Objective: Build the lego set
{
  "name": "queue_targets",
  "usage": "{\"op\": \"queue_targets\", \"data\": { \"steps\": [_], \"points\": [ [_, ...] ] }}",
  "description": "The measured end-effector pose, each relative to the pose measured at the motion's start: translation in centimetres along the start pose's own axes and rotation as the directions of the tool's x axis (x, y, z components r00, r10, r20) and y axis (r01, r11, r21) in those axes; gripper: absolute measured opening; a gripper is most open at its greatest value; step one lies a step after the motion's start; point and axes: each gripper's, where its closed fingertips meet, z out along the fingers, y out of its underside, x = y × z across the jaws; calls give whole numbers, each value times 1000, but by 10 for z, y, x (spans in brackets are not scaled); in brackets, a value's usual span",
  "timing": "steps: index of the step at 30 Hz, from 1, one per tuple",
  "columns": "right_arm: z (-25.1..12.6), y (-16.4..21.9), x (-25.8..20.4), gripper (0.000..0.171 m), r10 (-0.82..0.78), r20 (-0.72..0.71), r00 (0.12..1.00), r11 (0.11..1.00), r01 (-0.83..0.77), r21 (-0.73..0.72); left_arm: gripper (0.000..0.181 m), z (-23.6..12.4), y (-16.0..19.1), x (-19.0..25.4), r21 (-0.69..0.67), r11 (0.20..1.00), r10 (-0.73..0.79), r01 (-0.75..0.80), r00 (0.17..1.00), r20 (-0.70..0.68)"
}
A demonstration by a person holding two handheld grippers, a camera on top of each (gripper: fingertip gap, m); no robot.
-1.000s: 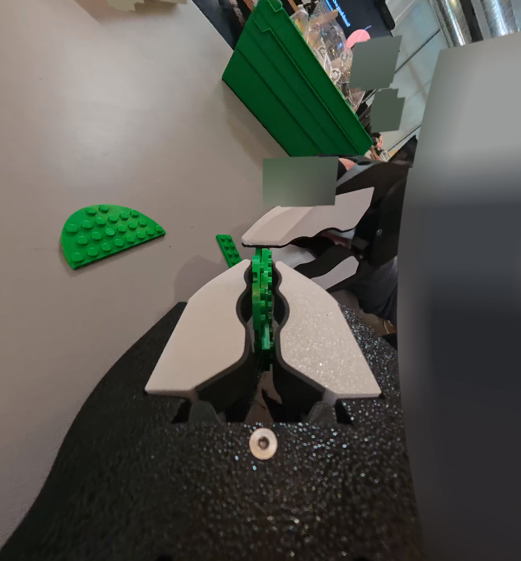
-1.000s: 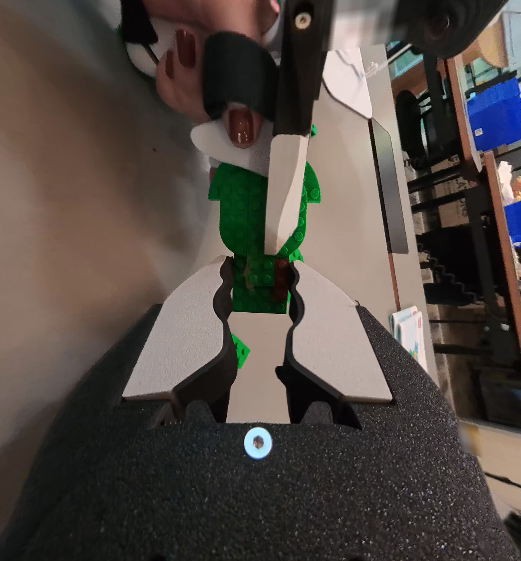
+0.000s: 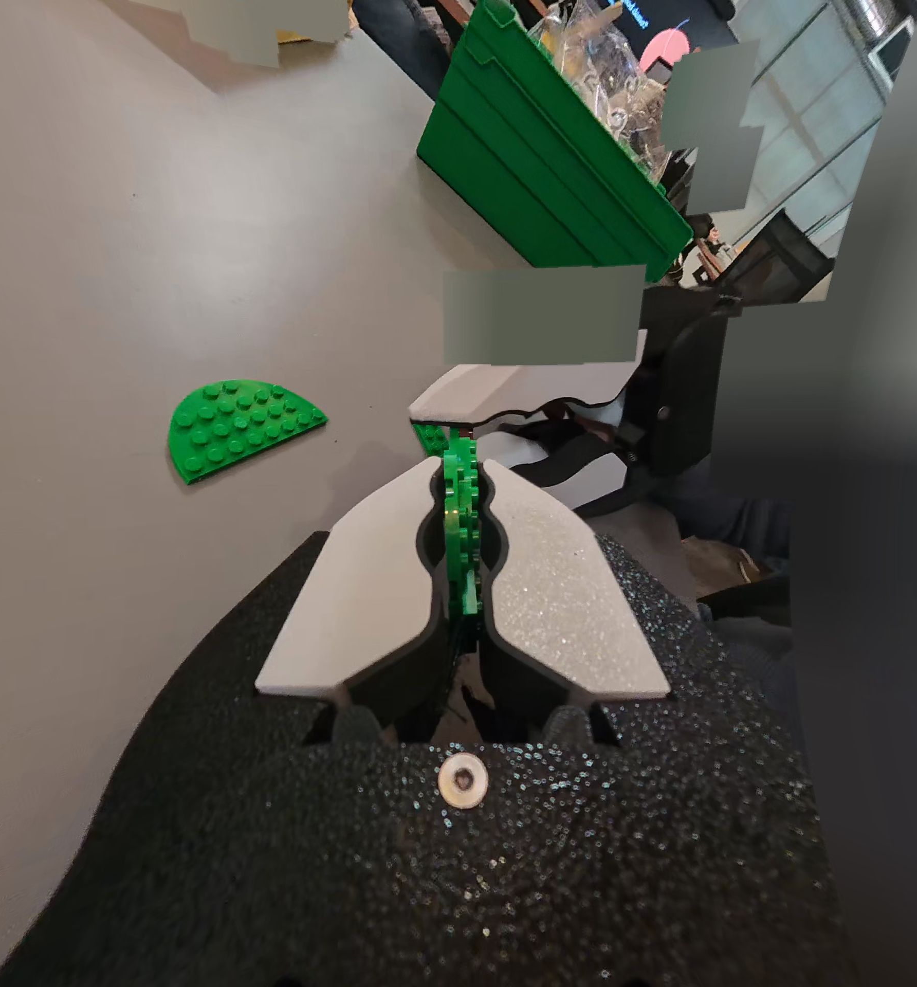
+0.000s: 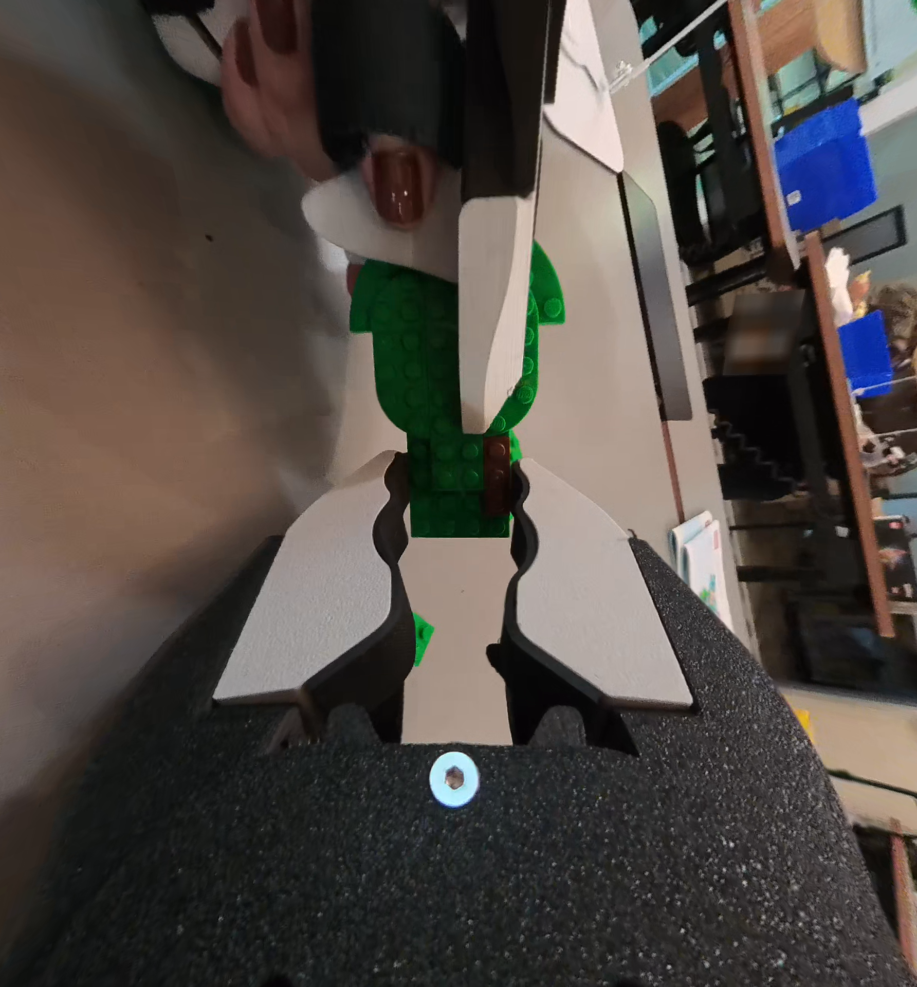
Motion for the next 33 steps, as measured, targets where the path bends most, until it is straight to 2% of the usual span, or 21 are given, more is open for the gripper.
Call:
{"op": "queue_targets", "data": {
  "steps": [9, 28, 30, 33],
  "points": [
    [0, -2, 8, 36, -204, -145, 968, 978, 194, -77, 8, -4, -5, 1, 41, 994, -101, 104, 994, -50],
    [1, -4, 9, 36, -275, -200, 940, 961, 270, -53, 8, -5, -4, -1, 38, 990, -136, 139, 989, -65],
    [2, -4, 8, 36, -225, -177, 958, 974, 224, -29, 8, -4, -2, -2, 24, 996, -83, 84, 996, -31],
    [1, -6, 6, 36, -34, -91, 995, 998, 39, 51, 8, -4, -3, 0, 3, 999, 43, -43, 999, 24]
  ]
}}
